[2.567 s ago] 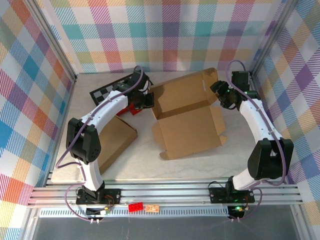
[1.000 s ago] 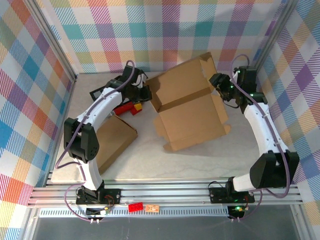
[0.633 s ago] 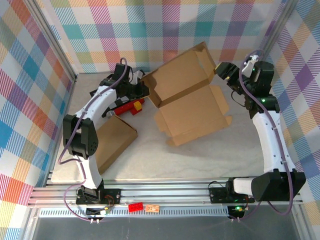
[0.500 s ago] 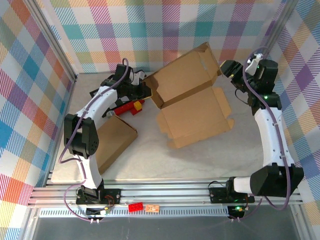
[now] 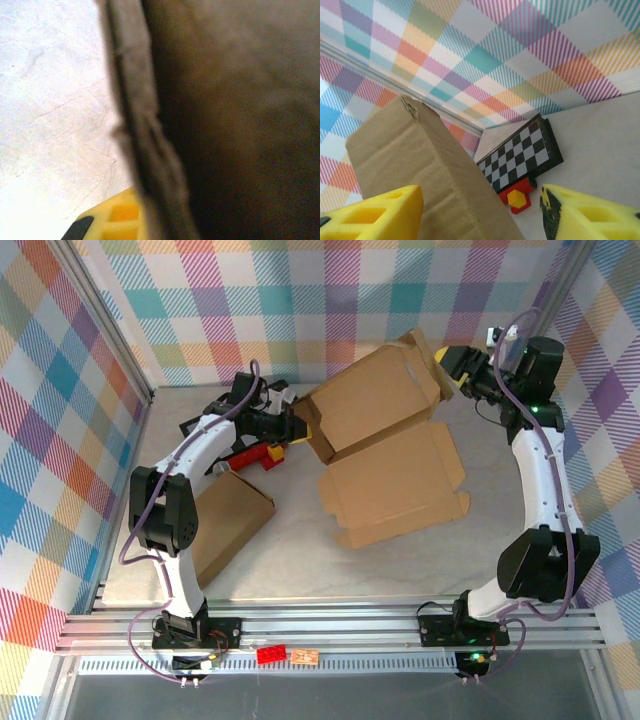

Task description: Fold the paper box

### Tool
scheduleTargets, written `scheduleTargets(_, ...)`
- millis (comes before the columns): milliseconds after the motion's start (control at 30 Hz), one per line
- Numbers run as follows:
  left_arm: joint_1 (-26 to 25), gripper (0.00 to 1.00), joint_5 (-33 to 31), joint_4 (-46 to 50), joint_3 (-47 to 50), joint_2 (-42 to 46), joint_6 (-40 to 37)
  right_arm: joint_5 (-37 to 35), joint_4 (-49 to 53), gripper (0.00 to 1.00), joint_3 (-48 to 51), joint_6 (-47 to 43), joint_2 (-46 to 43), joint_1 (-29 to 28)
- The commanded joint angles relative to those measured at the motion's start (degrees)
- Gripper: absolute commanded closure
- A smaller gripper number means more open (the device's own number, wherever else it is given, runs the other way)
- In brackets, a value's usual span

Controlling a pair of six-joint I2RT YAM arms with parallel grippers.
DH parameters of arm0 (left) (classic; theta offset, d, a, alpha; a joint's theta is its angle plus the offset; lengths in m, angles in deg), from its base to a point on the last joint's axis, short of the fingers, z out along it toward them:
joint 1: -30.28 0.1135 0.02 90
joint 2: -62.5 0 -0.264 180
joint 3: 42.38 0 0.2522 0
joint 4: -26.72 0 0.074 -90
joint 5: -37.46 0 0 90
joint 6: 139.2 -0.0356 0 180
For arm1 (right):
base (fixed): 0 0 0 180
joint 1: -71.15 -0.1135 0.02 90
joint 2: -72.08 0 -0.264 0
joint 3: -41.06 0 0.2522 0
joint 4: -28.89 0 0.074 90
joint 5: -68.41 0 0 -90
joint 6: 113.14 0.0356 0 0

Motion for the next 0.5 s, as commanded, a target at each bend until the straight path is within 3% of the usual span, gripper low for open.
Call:
scheduleTargets(0,0.6,1.00,3.3,0.3,-1.1,-1.3,-1.3,5.4,-1.3,0.41,-1.7,-2.7,0.9,0.2)
scheduleTargets(267,0.6,1.00,2.0,1.7,-1.1,-1.3,-1.9,6.8,-2.7,0.46,-1.3,-3.2,0.8,-0.2)
scheduleTargets(467,0.6,1.00,0.5,2.1,-1.2,-1.0,-2.1,5.5,3.0,0.49,-2.7,-8.4,1.0,-2.2)
